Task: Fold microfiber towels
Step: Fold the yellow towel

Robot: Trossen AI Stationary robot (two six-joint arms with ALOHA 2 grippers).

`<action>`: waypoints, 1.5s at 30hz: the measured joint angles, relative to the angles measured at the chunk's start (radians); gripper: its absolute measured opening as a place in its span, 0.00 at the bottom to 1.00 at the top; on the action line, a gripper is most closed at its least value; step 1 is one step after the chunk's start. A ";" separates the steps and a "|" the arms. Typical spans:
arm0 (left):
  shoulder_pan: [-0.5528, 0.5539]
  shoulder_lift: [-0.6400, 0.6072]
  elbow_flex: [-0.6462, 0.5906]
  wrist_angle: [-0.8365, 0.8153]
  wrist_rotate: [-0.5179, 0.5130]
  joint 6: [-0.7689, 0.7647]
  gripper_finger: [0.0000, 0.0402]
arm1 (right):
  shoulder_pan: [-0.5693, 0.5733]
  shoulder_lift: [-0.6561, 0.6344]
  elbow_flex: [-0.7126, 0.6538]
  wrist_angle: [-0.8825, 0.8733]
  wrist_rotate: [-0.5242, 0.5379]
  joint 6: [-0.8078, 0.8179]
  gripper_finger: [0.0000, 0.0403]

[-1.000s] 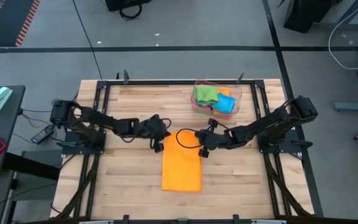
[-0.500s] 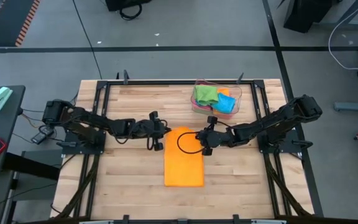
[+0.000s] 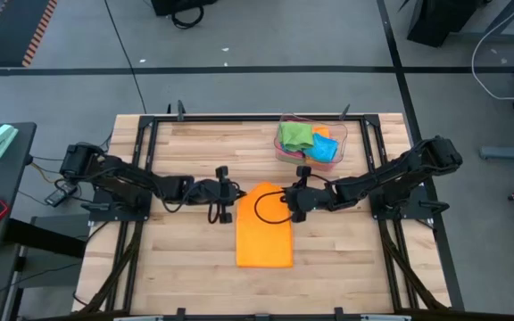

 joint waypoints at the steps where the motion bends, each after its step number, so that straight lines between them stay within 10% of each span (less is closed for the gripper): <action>1: -0.005 0.000 0.000 -0.002 0.000 0.000 0.07 | 0.004 0.000 0.000 -0.004 0.001 -0.009 0.01; 19: -0.079 0.000 0.000 -0.006 0.000 -0.043 0.04 | 0.046 0.039 -0.002 -0.063 -0.049 -0.382 0.01; 45: -0.243 0.022 0.000 -0.017 0.005 -0.174 0.08 | 0.220 0.049 -0.001 0.004 -0.053 -0.328 0.01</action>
